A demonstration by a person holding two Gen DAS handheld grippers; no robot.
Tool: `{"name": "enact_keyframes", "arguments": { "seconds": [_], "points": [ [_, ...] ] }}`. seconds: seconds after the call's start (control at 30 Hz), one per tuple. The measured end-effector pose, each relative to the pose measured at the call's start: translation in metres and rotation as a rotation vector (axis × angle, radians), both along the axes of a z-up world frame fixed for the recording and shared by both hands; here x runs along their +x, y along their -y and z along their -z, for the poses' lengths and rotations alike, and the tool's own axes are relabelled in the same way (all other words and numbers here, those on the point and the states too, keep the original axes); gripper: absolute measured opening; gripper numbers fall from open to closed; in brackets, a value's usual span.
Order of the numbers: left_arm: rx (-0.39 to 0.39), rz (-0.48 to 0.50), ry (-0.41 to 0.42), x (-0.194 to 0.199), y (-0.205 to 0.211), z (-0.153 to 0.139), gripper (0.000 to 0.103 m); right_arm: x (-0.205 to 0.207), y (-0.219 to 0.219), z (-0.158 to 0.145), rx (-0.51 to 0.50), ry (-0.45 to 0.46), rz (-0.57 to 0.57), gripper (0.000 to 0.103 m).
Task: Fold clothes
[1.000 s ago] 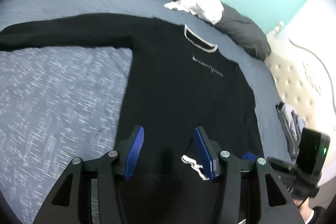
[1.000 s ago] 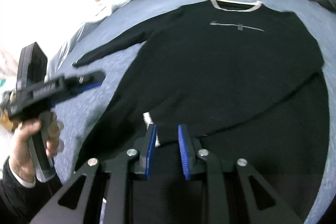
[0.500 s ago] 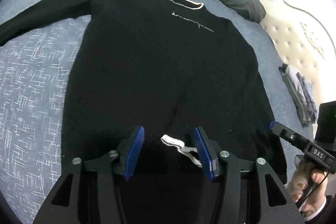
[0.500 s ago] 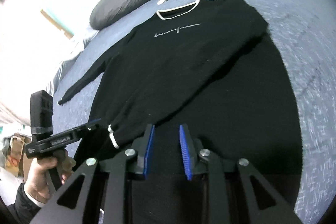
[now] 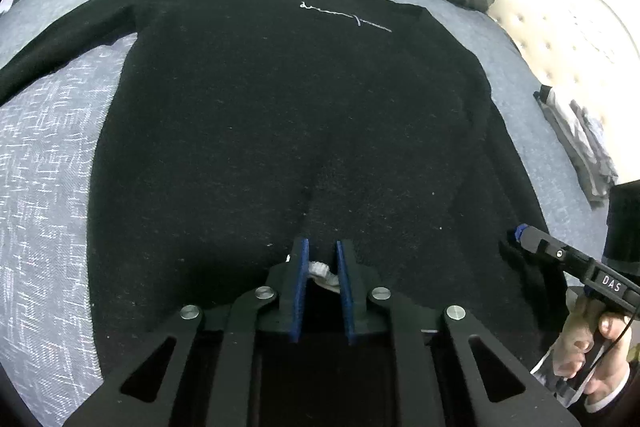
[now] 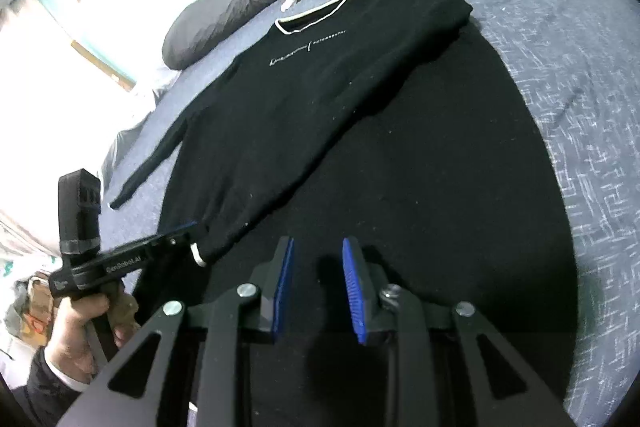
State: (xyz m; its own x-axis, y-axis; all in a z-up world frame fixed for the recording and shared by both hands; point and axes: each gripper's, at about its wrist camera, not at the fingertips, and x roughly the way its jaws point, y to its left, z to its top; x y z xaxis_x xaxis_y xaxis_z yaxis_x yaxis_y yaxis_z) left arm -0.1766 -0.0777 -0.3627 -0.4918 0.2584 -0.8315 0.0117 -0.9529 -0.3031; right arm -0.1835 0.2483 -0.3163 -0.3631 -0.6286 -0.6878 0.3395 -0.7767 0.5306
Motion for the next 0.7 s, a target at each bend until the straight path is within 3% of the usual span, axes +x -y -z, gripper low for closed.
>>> {"name": "enact_keyframes", "arguments": {
  "seconds": [0.27,0.43,0.7],
  "points": [
    [-0.015,0.010,0.001,-0.005,-0.004,0.001,0.015,0.003,-0.004,0.004,-0.020,0.011,0.007,0.025],
    [-0.018,0.008,-0.008,-0.006,-0.005,-0.001,0.005,0.004,-0.003,0.006,-0.019,0.014,0.009,0.025],
    [-0.019,-0.002,-0.081,-0.001,0.002,-0.032,0.004,0.004,-0.006,0.008,-0.026,0.016,0.016,0.025]
  ]
}}
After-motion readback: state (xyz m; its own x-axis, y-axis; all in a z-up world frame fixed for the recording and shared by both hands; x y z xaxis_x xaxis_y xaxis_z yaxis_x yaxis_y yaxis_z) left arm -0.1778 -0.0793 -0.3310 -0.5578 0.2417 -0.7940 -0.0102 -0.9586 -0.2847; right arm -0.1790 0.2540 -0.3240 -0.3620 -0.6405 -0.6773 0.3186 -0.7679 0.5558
